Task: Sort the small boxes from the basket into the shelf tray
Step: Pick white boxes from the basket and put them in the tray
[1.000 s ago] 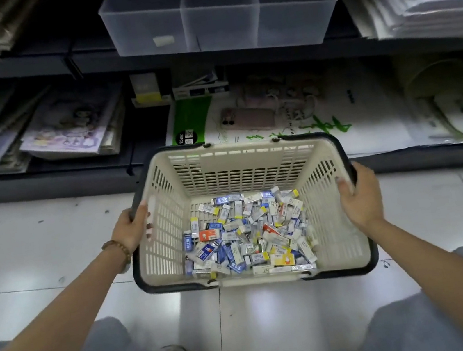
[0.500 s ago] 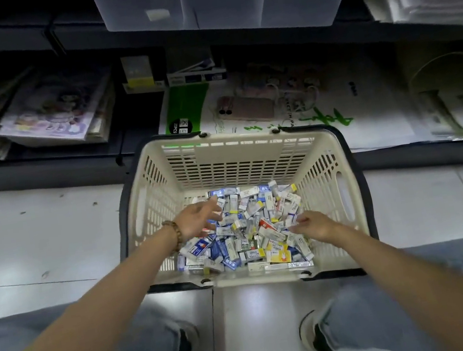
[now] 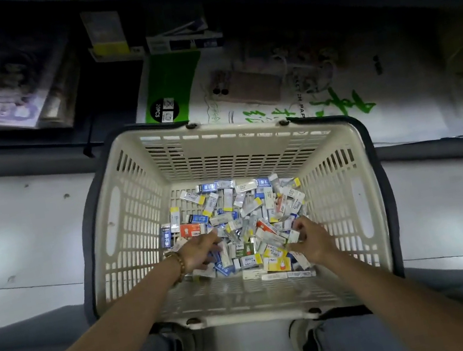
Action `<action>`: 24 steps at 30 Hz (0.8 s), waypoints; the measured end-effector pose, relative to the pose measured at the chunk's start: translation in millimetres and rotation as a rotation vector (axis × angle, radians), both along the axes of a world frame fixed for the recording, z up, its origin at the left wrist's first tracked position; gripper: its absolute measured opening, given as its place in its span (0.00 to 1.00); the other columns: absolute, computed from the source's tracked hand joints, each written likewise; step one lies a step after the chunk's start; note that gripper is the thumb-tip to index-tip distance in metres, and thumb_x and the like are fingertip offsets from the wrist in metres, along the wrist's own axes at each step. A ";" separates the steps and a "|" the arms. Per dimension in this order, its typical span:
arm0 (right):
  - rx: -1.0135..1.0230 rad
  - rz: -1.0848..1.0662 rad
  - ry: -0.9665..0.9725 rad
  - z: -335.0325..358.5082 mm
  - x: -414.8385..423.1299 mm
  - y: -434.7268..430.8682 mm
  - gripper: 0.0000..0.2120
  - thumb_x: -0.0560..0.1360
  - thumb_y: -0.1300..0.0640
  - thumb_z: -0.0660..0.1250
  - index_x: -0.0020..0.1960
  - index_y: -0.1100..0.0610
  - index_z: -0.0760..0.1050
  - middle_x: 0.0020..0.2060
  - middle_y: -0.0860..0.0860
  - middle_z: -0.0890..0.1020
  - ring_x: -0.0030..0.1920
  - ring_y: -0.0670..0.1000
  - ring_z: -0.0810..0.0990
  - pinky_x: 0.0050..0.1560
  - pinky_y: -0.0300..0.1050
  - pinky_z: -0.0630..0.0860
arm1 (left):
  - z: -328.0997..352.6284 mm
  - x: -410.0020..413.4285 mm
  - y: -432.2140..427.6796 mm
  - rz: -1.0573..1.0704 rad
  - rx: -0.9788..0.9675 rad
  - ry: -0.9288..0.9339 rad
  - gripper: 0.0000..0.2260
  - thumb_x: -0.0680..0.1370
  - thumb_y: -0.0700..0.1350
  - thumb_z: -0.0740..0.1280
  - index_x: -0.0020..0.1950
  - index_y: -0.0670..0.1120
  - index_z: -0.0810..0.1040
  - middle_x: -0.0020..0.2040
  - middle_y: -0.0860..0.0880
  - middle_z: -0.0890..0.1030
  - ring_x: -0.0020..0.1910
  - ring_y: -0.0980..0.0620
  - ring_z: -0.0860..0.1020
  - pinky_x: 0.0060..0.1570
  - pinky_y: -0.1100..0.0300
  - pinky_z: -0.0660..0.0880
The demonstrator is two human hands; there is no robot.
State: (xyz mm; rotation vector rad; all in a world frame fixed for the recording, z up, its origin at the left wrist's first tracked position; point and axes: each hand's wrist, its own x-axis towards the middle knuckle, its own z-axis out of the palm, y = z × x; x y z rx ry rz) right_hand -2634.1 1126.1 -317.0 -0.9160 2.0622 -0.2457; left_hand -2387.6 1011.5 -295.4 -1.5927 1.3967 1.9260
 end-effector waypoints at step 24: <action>-0.426 -0.406 -0.650 109.1 53.5 -64.1 0.09 0.73 0.57 0.71 0.52 0.57 0.78 0.44 0.51 0.82 0.43 0.46 0.80 0.43 0.36 0.78 | 91.8 -7.6 -9.7 0.243 -0.013 0.415 0.08 0.75 0.36 0.67 0.51 0.42 0.72 0.47 0.41 0.81 0.40 0.47 0.83 0.40 0.60 0.81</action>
